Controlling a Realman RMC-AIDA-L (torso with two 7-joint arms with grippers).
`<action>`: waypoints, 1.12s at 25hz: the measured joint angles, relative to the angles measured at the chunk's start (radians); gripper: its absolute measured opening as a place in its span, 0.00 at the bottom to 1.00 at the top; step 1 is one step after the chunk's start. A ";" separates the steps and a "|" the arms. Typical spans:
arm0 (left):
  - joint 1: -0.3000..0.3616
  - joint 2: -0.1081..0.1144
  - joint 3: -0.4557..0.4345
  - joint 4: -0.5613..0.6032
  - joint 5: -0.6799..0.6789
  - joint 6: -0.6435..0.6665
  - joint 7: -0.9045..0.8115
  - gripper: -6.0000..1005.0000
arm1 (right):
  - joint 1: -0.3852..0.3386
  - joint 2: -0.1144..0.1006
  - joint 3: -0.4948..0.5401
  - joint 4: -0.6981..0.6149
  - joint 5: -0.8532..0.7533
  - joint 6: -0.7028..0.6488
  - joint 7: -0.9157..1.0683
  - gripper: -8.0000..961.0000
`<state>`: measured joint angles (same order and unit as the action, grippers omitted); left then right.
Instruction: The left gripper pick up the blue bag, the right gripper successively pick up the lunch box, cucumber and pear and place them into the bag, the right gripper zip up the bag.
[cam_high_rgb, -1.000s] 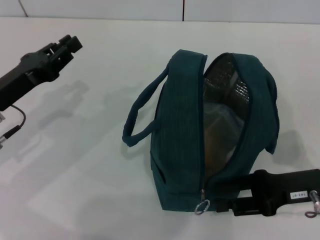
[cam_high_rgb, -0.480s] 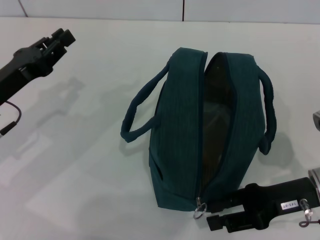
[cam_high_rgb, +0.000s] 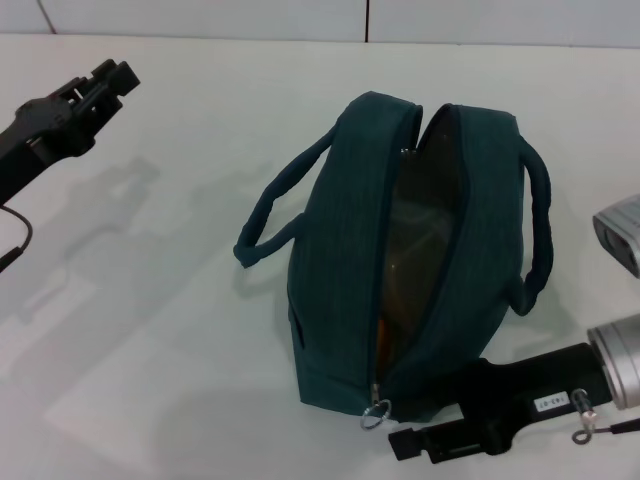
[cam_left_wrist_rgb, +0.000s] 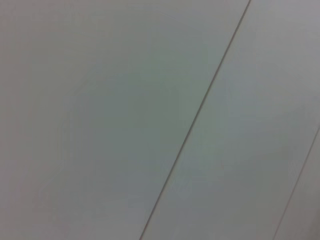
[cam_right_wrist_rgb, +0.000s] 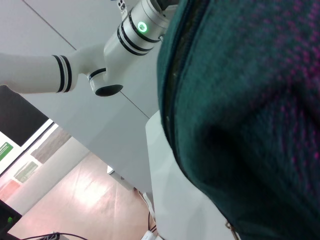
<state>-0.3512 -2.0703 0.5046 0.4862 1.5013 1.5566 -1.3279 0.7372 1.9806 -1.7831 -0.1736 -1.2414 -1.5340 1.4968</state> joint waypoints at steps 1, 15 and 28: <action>0.002 0.001 0.000 0.000 0.001 0.000 0.000 0.27 | 0.001 0.004 0.000 -0.007 0.000 0.009 0.000 0.56; 0.021 0.010 0.012 0.012 0.082 0.006 0.000 0.27 | -0.083 0.005 0.016 -0.090 -0.007 0.125 -0.016 0.56; 0.090 0.017 0.012 0.046 0.112 0.007 -0.007 0.27 | -0.099 0.028 0.025 -0.091 -0.016 0.083 -0.030 0.55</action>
<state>-0.2613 -2.0529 0.5169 0.5321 1.6138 1.5632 -1.3354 0.6386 2.0084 -1.7577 -0.2646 -1.2578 -1.4514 1.4671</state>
